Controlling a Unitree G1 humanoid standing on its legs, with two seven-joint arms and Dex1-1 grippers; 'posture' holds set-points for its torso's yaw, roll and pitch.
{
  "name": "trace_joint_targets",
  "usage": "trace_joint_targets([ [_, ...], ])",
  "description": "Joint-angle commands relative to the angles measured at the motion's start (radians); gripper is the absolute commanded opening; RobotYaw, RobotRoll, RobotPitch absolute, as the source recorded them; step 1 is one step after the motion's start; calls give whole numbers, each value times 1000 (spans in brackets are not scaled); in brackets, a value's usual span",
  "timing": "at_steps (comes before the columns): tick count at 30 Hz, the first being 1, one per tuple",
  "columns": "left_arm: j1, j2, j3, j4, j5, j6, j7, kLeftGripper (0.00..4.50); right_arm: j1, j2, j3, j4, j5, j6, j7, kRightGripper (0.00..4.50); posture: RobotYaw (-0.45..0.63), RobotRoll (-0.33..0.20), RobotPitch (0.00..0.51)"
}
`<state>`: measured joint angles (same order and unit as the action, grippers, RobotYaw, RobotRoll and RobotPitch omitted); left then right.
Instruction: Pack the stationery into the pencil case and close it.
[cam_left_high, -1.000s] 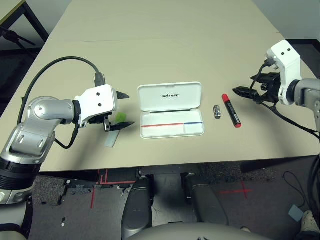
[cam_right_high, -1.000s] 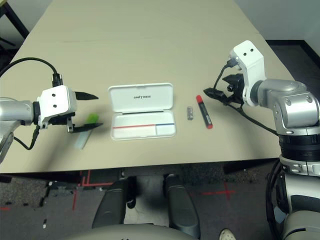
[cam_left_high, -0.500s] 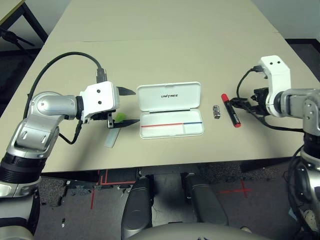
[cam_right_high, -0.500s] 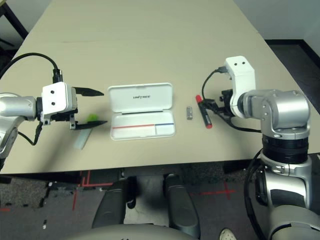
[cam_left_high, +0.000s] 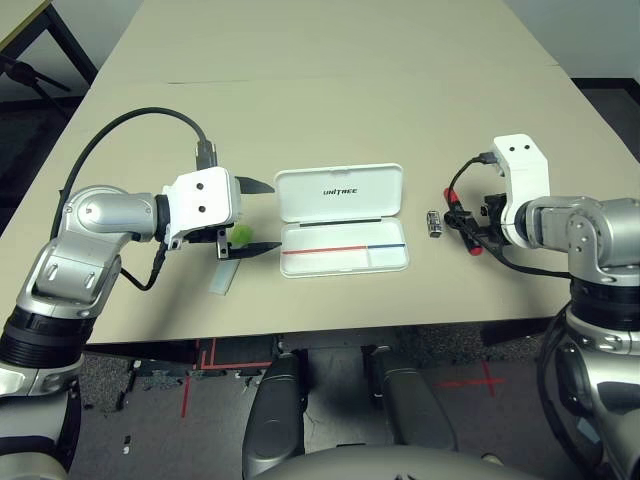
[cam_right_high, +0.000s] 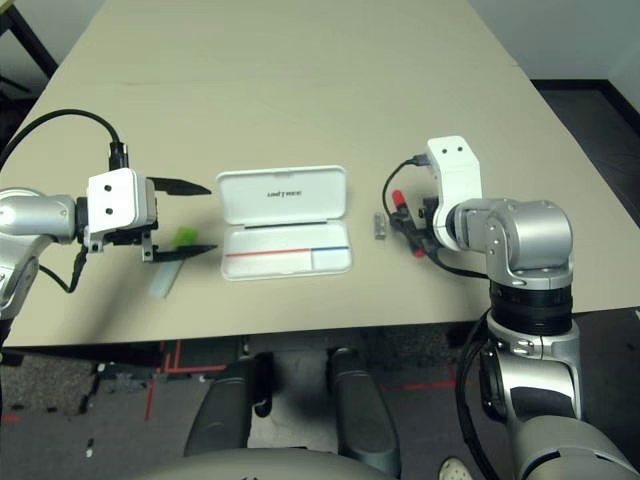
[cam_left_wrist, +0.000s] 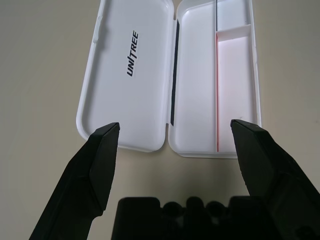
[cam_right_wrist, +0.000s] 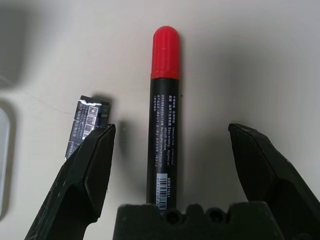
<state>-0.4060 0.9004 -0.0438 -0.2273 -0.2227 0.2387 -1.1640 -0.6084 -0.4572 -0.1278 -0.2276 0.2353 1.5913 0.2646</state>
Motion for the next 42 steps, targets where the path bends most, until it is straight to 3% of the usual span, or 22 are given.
trace_joint_targets([
  [1, 20, 4, 0, -29, -6, 8, 7, 4471, 27, 15, 16, 27, -10, -8, -18, 4500, -7, 0, 184],
  [6, 23, 3, 0, -38, -8, 14, 14, 4471, 42, 23, 24, 56, -16, -39, -32, 4500, -1, 0, 184],
  [8, 28, 2, 1, -42, -8, 15, 17, 4500, 47, 22, 25, 74, -20, -60, -35, 4095, 0, 0, 184],
  [13, 36, 2, 1, -50, -8, 19, 24, 4500, 55, 21, 28, 99, -21, -90, -36, 2509, 5, 0, 183],
  [18, 40, 2, 0, -54, -7, 20, 29, 4500, 53, 10, 26, 122, -20, -112, -30, 646, 8, 0, 182],
  [19, 41, 2, -1, -54, -7, 20, 30, 4500, 51, 6, 26, 126, -19, -115, -28, 502, 8, 0, 182],
  [24, 42, 5, -2, -55, -5, 20, 33, 4500, 27, -43, 33, 144, -9, -135, 4, 503, 7, 0, 180],
  [28, 42, 7, -2, -55, -5, 18, 33, 4500, -3, -144, 85, 144, 25, -167, 98, 503, 7, 0, 181],
  [31, 41, 9, -1, -55, -5, 16, 31, 4500, -25, -261, 151, 146, 60, -245, 231, 503, 7, 0, 181],
  [35, 44, 15, 1, -54, -9, 15, 24, 4500, -39, -457, 250, 169, 70, -487, 506, 503, 7, 0, 182],
  [42, 47, 25, 5, -62, -19, 21, 15, 4500, -57, -607, 322, 225, 39, -811, 845, 503, 9, 0, 178],
])
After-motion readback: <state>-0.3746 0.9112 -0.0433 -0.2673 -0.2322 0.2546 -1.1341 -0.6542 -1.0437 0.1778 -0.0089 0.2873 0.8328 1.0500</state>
